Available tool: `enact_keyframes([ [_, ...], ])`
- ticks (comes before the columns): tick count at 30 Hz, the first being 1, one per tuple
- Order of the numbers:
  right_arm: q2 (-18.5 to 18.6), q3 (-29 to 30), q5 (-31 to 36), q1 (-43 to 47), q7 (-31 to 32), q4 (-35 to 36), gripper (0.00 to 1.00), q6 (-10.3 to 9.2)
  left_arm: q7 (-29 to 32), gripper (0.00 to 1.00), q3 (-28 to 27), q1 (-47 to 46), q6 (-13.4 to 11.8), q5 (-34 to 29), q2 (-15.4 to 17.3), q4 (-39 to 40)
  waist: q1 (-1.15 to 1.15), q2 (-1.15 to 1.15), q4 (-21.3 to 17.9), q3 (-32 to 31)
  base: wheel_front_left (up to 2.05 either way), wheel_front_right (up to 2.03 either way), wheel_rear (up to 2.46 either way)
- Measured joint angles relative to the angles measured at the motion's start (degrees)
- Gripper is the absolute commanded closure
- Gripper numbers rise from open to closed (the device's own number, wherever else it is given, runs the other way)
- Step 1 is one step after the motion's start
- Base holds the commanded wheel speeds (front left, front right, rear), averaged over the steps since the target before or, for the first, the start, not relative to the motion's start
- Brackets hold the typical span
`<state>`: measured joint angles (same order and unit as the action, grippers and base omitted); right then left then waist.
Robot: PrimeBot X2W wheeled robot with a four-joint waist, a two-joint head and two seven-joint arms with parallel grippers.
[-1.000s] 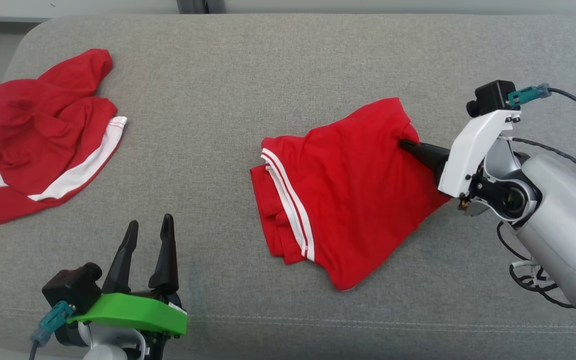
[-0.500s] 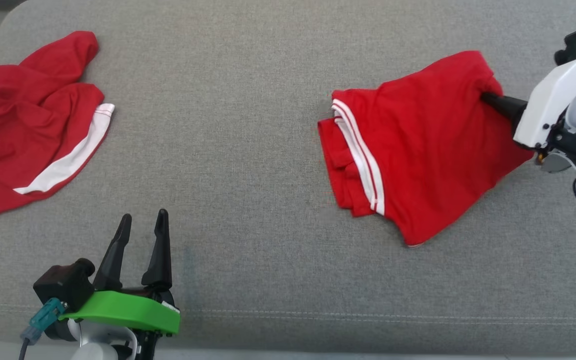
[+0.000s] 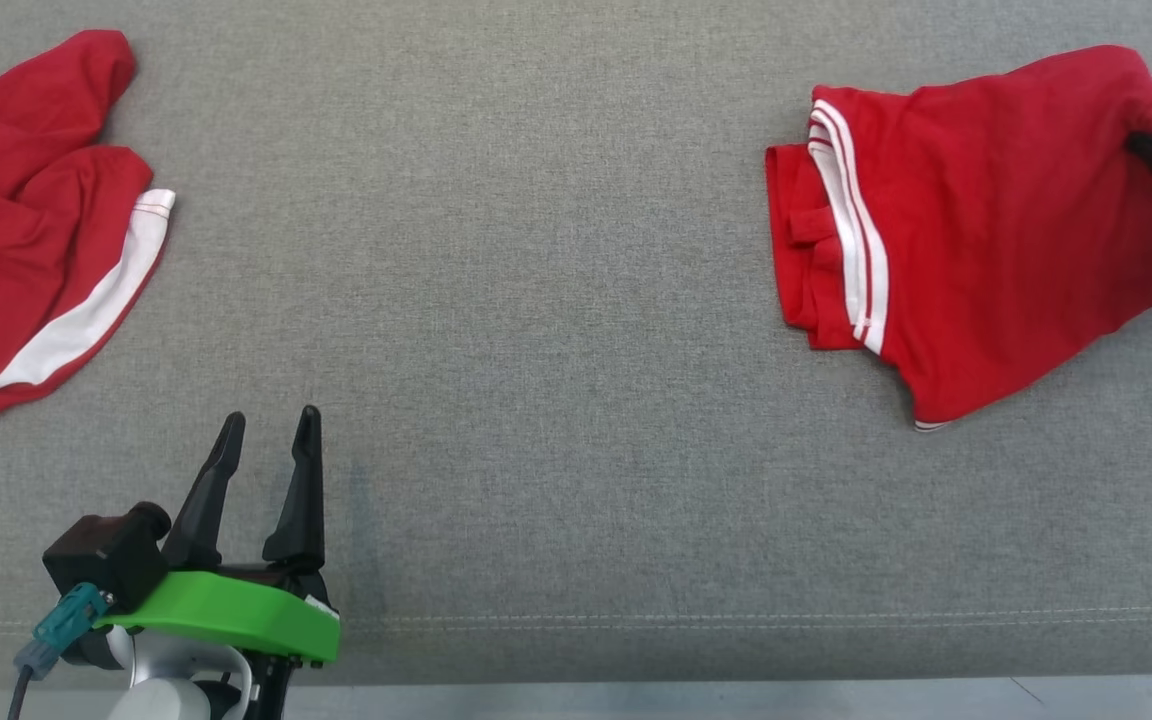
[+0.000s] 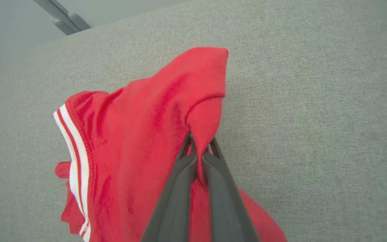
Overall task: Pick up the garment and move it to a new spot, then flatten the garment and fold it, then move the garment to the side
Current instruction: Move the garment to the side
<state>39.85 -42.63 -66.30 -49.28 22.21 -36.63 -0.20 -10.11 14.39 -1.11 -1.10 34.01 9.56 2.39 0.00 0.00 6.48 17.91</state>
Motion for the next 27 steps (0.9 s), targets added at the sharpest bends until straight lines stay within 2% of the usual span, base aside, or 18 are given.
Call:
enact_keyframes([
  [11,4.35,2.46,0.71,-0.75,-3.11,-3.03,1.0,-1.51,1.82,0.03,-1.43,0.1,-0.98,-0.11,2.4,2.89,0.0,0.0,-1.7,1.47,0.0,0.0,0.0],
  [19,5.63,2.91,1.98,-0.77,-5.52,-5.1,1.0,-2.02,3.12,0.03,-1.93,0.3,-1.46,-0.43,3.59,5.44,0.0,0.0,-2.83,2.75,0.0,0.0,0.0],
  [27,5.8,3.85,2.85,-0.78,-8.35,-7.46,1.0,-3.43,4.46,0.03,-2.75,1.71,-1.99,-0.54,4.75,7.62,0.0,0.0,-4.02,3.97,0.0,0.0,0.0],
])
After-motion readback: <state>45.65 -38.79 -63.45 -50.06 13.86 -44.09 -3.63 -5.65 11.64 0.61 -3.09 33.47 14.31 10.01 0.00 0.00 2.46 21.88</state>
